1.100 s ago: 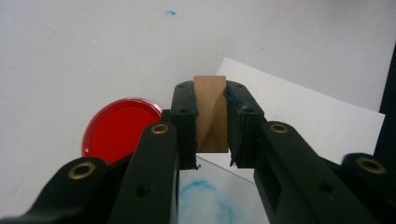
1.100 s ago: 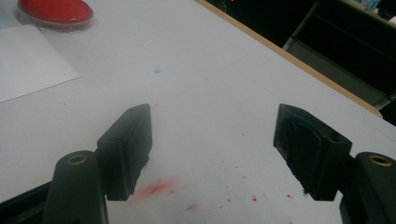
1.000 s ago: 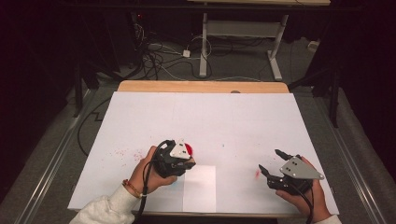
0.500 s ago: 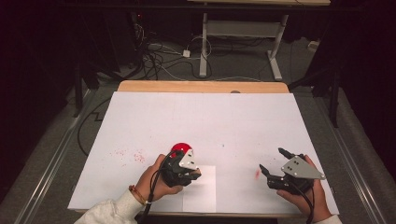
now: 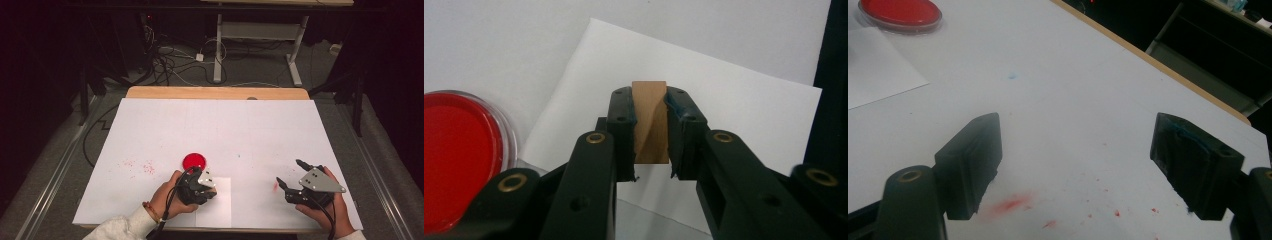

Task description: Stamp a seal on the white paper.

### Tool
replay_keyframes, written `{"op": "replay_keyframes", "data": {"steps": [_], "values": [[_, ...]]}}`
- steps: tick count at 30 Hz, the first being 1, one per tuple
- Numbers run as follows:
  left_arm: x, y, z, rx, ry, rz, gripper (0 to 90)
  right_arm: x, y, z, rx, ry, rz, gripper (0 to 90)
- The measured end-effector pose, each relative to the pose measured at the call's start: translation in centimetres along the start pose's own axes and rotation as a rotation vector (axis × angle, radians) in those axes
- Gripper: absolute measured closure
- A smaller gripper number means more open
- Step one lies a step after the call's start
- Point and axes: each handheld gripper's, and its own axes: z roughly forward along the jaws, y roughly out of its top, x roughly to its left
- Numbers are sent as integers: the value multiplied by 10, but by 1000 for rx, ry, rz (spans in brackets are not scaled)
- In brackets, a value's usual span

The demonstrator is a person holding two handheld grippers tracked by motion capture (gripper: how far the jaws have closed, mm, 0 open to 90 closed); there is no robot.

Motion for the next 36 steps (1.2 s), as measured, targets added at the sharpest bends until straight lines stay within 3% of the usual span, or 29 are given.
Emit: {"op": "replay_keyframes", "data": {"steps": [5,17,26,36], "values": [[0,-2,10,21,-7,-3,739,0,0,0,1,0,1,209],[3,-6,12,-5,-27,-36,739,1,1,0,0,0,-8,212],[1,-4,16,22,-10,-12,735,1,0,1,2,4,-9,213],[3,-3,16,27,-23,-19,737,0,0,0,0,2,-5,214]]}}
